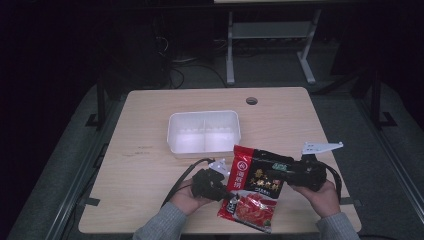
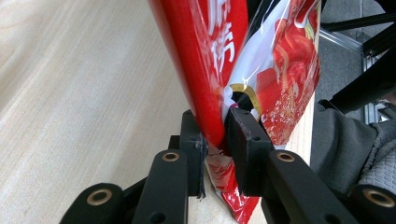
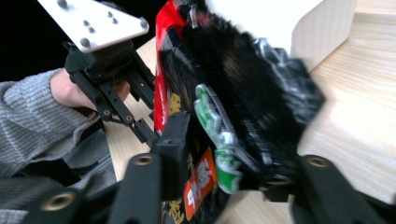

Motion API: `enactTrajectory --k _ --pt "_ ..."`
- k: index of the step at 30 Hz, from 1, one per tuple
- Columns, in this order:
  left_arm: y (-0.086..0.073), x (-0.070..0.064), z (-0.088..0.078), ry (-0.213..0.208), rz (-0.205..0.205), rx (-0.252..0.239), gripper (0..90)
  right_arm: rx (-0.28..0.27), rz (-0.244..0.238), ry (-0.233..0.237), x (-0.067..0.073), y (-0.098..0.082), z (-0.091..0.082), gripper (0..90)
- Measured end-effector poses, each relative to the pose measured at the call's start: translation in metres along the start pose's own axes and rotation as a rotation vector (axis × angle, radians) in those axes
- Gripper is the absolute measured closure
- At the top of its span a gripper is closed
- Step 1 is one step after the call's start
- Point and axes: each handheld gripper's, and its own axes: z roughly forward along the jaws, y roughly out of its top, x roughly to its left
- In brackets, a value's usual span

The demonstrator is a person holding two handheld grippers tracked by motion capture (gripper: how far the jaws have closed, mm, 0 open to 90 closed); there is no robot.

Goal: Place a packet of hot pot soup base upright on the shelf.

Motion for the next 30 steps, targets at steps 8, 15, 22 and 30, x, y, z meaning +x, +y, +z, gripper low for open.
enactTrajectory --k 8,15,22,30 --pt "-0.002 0.000 -0.002 -0.001 0.005 -0.011 70.2 -0.003 0.020 0.022 0.001 0.001 -0.001 71.1" --pt "-0.010 0.000 -0.014 0.052 -0.003 -0.034 61.1 0.005 0.009 -0.004 0.009 0.005 -0.001 71.9" --pt "-0.027 -0.007 -0.028 0.080 0.002 -0.050 56.8 -0.007 -0.006 -0.039 0.022 0.012 -0.005 72.2" --pt "-0.042 -0.011 -0.038 0.140 0.013 -0.022 53.2 -0.023 -0.021 -0.070 0.031 0.023 -0.011 72.3"
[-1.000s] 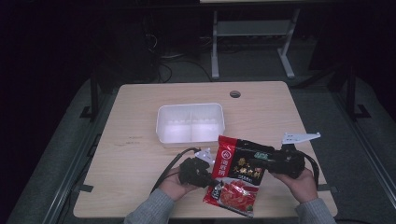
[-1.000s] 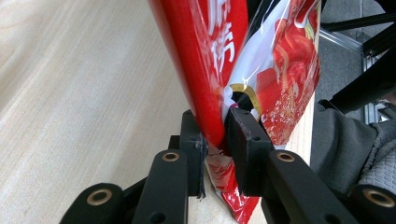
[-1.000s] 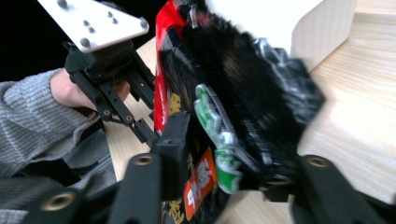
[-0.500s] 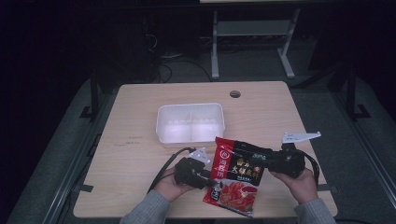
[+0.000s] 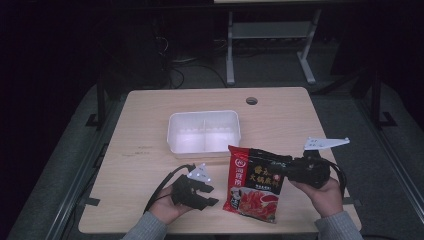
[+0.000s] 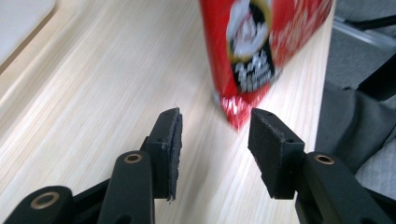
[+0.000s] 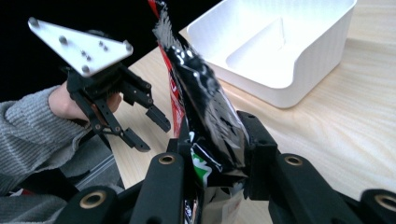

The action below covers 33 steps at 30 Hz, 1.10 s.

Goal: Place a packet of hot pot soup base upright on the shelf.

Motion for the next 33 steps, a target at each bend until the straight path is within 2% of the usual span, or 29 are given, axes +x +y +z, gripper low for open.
enactTrajectory --k 4,10,20,28,33 --pt "-0.010 0.000 -0.006 0.023 -0.001 -0.001 51.8 -0.010 -0.003 -0.024 0.003 0.007 -0.004 72.3" --pt "-0.029 0.004 -0.014 0.051 -0.025 0.008 49.9 -0.027 -0.015 -0.050 0.007 0.018 -0.005 72.3" --pt "-0.047 0.005 -0.021 0.117 -0.025 0.025 40.6 -0.053 -0.037 -0.057 0.015 0.044 0.003 72.3" --pt "-0.054 0.005 -0.028 0.125 -0.024 0.004 36.2 -0.056 -0.055 -0.066 0.020 0.065 0.012 72.2" --pt "-0.060 0.007 -0.031 0.135 -0.032 0.006 34.7 -0.063 -0.083 -0.070 0.027 0.086 0.023 72.3"
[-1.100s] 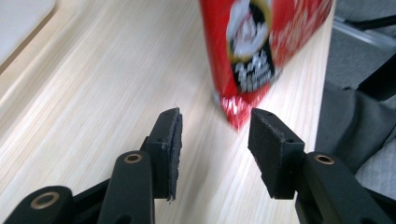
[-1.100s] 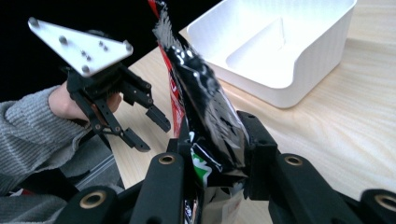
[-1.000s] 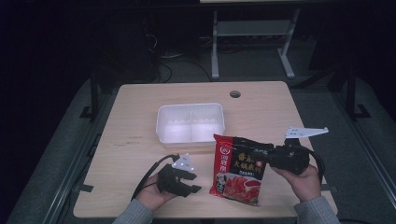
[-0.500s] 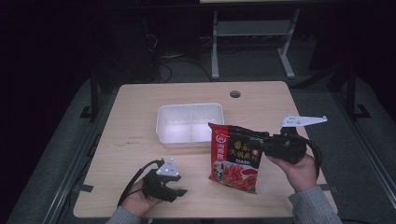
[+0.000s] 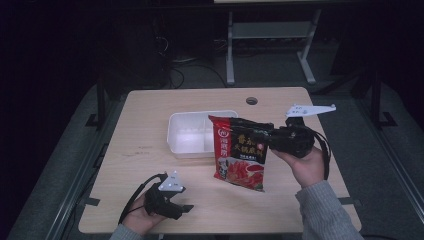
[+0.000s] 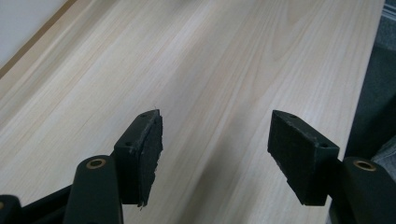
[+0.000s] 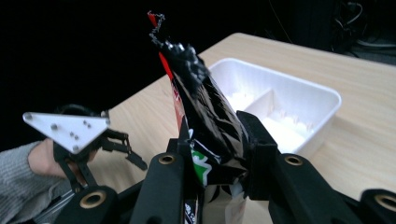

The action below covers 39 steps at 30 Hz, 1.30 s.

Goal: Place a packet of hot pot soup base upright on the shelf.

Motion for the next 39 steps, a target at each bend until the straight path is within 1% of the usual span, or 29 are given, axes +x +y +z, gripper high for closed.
enactTrajectory --k 2,3,6,8,17,18,20,21,22,23,26,30,32,33,38,39 --pt "-0.001 0.000 0.000 0.002 0.000 0.001 34.4 -0.009 -0.003 0.002 0.002 0.008 0.004 72.3" --pt "-0.002 0.000 0.000 0.005 0.000 0.005 34.4 -0.009 -0.003 0.002 0.002 0.008 0.004 72.3" --pt "-0.005 0.001 0.000 0.013 0.001 0.010 32.9 -0.019 -0.013 -0.002 0.004 0.020 0.011 72.3" --pt "-0.005 0.002 0.000 0.017 0.000 0.010 31.9 -0.025 -0.022 -0.010 0.007 0.031 0.021 72.4" --pt "-0.009 0.008 -0.001 0.016 -0.018 0.000 31.3 -0.031 -0.039 -0.024 0.012 0.058 0.054 72.5" --pt "-0.009 0.008 -0.001 0.015 -0.019 0.001 31.3 -0.031 -0.039 -0.024 0.012 0.058 0.054 72.5" --pt "-0.010 0.009 -0.001 0.013 -0.027 -0.004 31.3 -0.034 -0.045 -0.030 0.013 0.063 0.061 72.5" --pt "-0.010 0.009 0.000 0.015 -0.026 -0.004 31.2 -0.037 -0.044 -0.034 0.014 0.068 0.067 72.5" --pt "-0.010 0.009 0.000 0.015 -0.026 -0.004 31.2 -0.037 -0.044 -0.034 0.014 0.068 0.067 72.5" --pt "-0.011 0.009 0.000 0.018 -0.021 0.001 31.2 -0.039 -0.048 -0.038 0.016 0.073 0.073 72.5" --pt "-0.011 0.009 0.000 0.018 -0.020 0.001 31.1 -0.043 -0.051 -0.041 0.017 0.077 0.078 72.5" --pt "-0.011 0.009 0.000 0.022 -0.018 0.001 30.8 -0.053 -0.049 -0.046 0.019 0.086 0.091 72.5" --pt "-0.011 0.009 0.000 0.021 -0.021 0.001 30.8 -0.055 -0.046 -0.049 0.019 0.088 0.093 72.4" --pt "-0.011 0.010 0.000 0.021 -0.023 0.001 30.8 -0.056 -0.051 -0.056 0.020 0.091 0.099 72.5" --pt "-0.011 0.010 0.000 0.023 -0.018 -0.001 30.7 -0.051 -0.056 -0.078 0.021 0.097 0.110 72.5" --pt "-0.010 0.010 0.000 0.023 -0.017 0.000 30.7 -0.055 -0.051 -0.085 0.020 0.099 0.115 72.5"
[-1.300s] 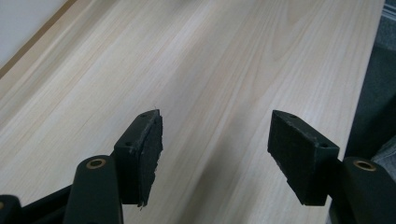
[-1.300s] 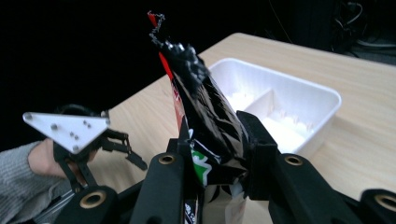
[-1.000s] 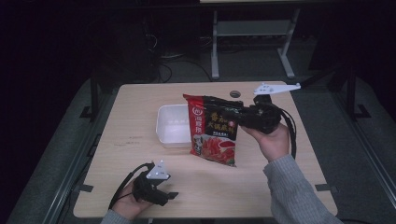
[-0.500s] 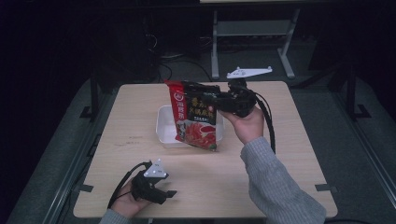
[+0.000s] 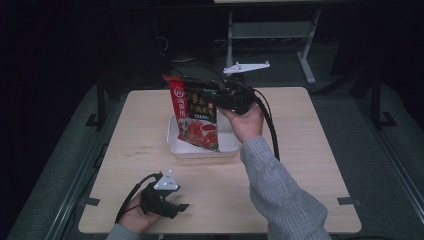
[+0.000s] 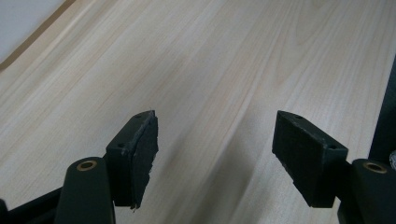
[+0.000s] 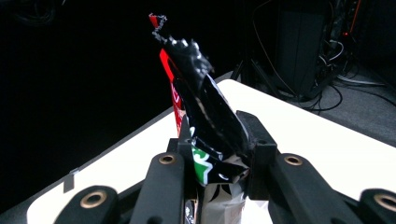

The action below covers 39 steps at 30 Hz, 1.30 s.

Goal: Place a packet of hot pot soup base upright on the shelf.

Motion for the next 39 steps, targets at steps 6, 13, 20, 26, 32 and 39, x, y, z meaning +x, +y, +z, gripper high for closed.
enactTrajectory --k 6,13,20,26,32,39 --pt "0.000 0.001 0.000 0.002 -0.005 -0.003 30.1 0.002 0.015 -0.027 -0.004 0.001 0.013 72.4" --pt "-0.001 0.002 0.000 0.001 -0.011 -0.002 29.8 -0.010 0.030 -0.067 -0.009 -0.001 0.028 72.4" --pt "-0.001 0.002 0.001 0.003 -0.011 0.000 29.8 -0.022 0.024 -0.102 -0.008 -0.001 0.040 72.4" --pt "-0.001 0.002 0.000 0.002 -0.009 0.000 29.6 -0.023 0.023 -0.127 -0.007 -0.003 0.051 72.4" --pt "-0.001 0.002 0.000 0.003 -0.007 -0.004 29.4 -0.020 0.031 -0.149 -0.007 -0.008 0.064 72.3" --pt "-0.001 0.002 0.000 0.004 -0.007 -0.006 29.3 -0.024 0.039 -0.151 -0.007 -0.015 0.075 72.3"
